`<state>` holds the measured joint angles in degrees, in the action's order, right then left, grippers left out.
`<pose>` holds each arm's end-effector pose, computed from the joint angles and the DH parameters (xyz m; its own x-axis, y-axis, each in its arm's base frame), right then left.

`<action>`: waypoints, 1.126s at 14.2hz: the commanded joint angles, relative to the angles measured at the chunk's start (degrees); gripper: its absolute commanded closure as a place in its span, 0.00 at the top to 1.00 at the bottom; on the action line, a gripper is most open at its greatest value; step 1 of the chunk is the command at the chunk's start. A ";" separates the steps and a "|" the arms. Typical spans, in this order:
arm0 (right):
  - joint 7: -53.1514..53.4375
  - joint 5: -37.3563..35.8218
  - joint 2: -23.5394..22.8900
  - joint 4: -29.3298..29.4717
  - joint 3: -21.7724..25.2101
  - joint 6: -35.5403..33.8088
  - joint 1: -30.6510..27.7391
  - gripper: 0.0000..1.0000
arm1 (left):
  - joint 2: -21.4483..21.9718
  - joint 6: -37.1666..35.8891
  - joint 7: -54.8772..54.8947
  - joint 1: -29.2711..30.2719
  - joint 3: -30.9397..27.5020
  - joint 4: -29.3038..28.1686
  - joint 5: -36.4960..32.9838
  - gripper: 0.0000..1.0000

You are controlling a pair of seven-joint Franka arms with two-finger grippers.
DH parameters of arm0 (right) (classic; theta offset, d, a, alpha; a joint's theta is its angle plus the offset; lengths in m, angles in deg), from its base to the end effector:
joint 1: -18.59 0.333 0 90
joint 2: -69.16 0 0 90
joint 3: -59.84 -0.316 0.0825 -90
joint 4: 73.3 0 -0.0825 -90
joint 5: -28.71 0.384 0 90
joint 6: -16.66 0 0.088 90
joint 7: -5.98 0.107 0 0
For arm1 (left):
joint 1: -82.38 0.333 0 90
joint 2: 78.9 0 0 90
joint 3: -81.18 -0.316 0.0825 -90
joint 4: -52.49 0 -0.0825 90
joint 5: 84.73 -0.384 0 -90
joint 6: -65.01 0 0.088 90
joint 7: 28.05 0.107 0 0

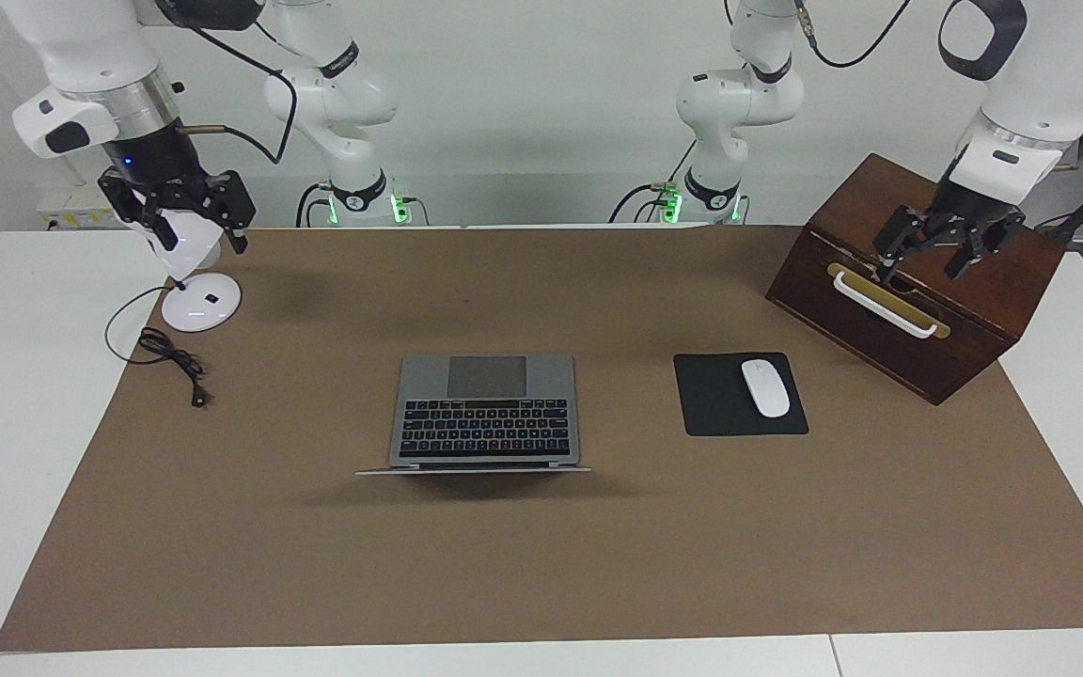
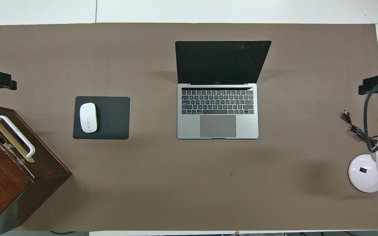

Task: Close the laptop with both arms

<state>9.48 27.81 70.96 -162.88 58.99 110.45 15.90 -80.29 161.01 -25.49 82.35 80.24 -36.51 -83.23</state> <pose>0.5514 -0.0192 0.6516 0.9902 -0.0918 0.1055 -0.0933 -0.9956 0.0097 0.5727 0.0064 0.6289 0.9948 -0.0262 0.0988 -0.0284 -0.9994 0.0214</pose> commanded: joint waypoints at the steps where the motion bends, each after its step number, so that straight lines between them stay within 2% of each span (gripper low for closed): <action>1: -1.92 -0.86 -7.49 7.73 -0.55 0.60 -0.91 0.77 | 0.16 1.03 0.08 -0.41 0.06 -0.74 -1.06 1.00; 2: -1.92 -0.95 -10.74 11.85 -0.64 0.78 -0.48 0.55 | 0.24 1.29 0.17 -0.41 0.06 -0.92 -1.06 1.00; 3: -1.92 -0.95 -13.21 14.67 -0.64 1.04 -0.21 0.37 | 0.16 1.38 0.17 -0.41 0.15 -0.92 -1.06 1.00; 5: -2.01 -0.95 -17.08 17.42 -0.82 4.19 -0.21 0.00 | 0.24 1.82 -0.01 -0.41 0.15 -1.09 -0.97 1.00; 9: -2.09 -1.91 -23.67 21.19 -1.34 10.78 0.05 0.00 | 0.59 4.63 -0.36 -0.41 0.24 -2.41 -0.97 1.00; 10: -2.01 -2.35 -25.52 23.03 -1.35 12.02 0.66 0.00 | 0.86 4.90 -0.45 -0.50 0.24 -3.20 -0.88 0.97; 11: -2.01 -3.40 -27.02 24.36 -1.35 13.59 2.41 0.00 | 0.86 4.81 -0.45 -0.41 0.24 -3.29 -0.88 0.74; 13: -2.00 -4.90 -28.78 25.16 -1.35 17.72 3.57 0.00 | 0.95 4.46 -0.36 -0.24 0.24 -3.29 -0.88 0.17; 14: -2.01 -5.78 -29.92 26.55 -1.35 18.96 4.44 0.00 | 0.95 4.02 -0.36 -0.06 0.15 -3.29 -0.88 0.00; 16: -1.92 -6.58 -32.29 30.33 -1.35 20.37 5.76 0.00 | 0.95 4.11 -0.45 -0.32 0.06 -3.29 -0.88 0.00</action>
<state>8.50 22.60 42.12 -138.37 57.95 130.31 21.11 -80.31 164.36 -25.52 82.14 80.35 -38.41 -83.23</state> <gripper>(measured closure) 0.991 0.617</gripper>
